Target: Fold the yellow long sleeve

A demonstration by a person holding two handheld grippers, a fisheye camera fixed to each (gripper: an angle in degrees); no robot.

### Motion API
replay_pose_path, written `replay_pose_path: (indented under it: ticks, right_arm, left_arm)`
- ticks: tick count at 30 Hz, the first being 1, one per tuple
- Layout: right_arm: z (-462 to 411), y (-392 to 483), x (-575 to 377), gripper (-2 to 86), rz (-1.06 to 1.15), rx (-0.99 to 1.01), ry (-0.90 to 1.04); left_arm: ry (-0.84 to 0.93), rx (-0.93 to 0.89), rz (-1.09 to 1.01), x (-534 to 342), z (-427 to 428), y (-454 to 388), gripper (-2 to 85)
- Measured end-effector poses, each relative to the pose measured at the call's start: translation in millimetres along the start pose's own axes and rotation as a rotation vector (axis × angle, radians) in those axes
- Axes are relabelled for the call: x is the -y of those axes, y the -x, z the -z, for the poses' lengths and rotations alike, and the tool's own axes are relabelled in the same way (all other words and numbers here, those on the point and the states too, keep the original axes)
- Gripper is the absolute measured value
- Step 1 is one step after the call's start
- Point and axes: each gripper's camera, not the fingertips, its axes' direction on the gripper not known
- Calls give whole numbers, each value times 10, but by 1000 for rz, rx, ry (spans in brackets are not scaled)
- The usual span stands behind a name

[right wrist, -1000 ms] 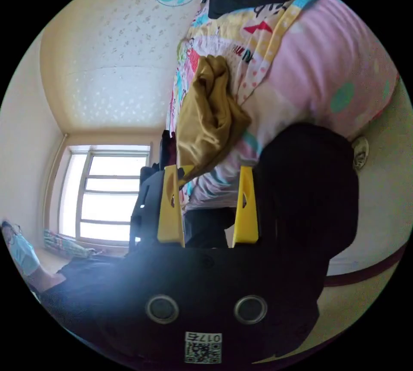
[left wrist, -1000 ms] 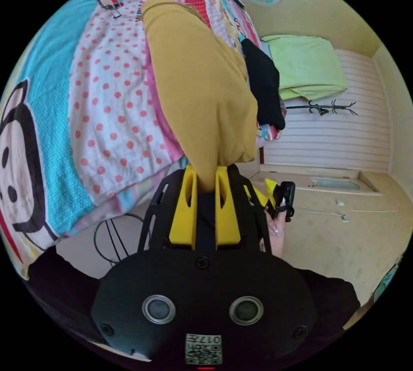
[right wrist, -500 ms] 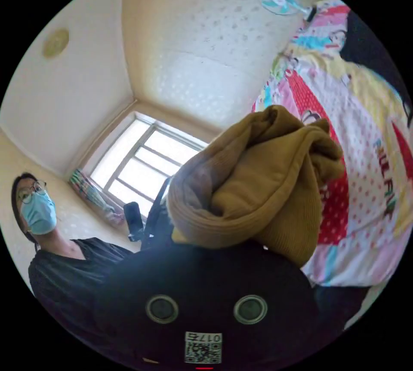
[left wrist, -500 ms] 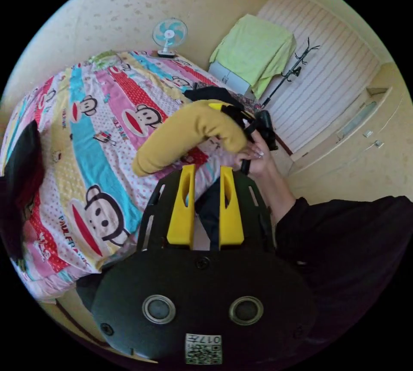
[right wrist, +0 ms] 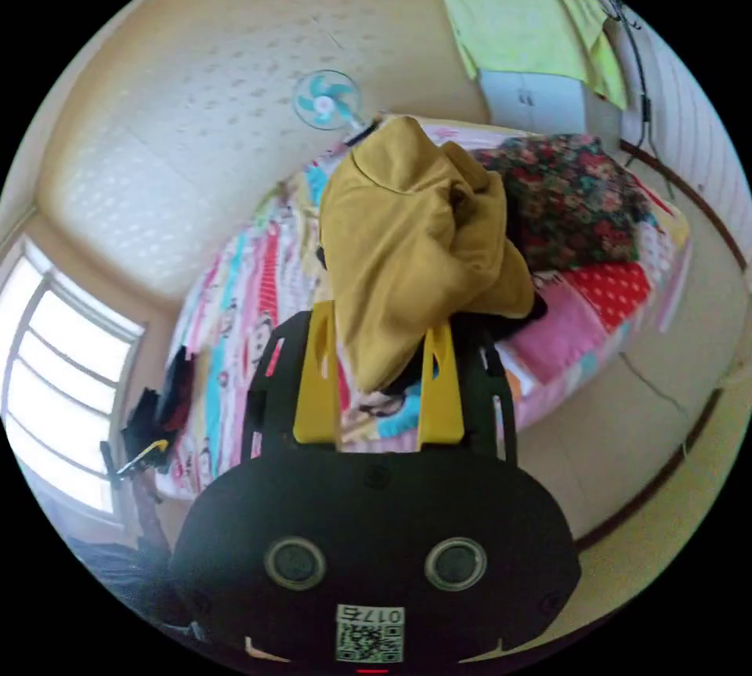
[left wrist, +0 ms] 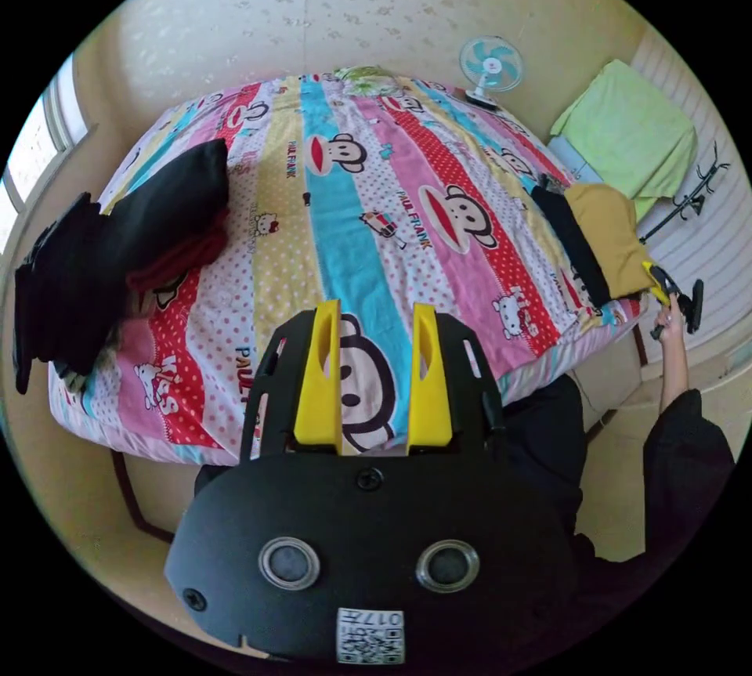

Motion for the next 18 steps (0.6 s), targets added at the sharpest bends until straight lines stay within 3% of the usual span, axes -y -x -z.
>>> replay_pose_path:
  ticks: [3,6,10,14,18]
  right_arm:
    - [-281,481,-515,172,76,-204,15]
    - [-687,1396,-903,177,238,-167,0]
    - [-1675,2793,-1280,197,467,40,166]
    - [-2444,3854,-1674,204,585,-21,149]
    - [-3008,4120,-1940,196,550,-103,126]
  left_arm:
    - [11,32,54,53,-118,159,144]
    - [31,49,107,113,-256,315,155]
    - [25,122,147,163,-490,490,172]
    - [29,153,204,155,-741,642,205]
    - [70,185,273,81,-1148,785,211]
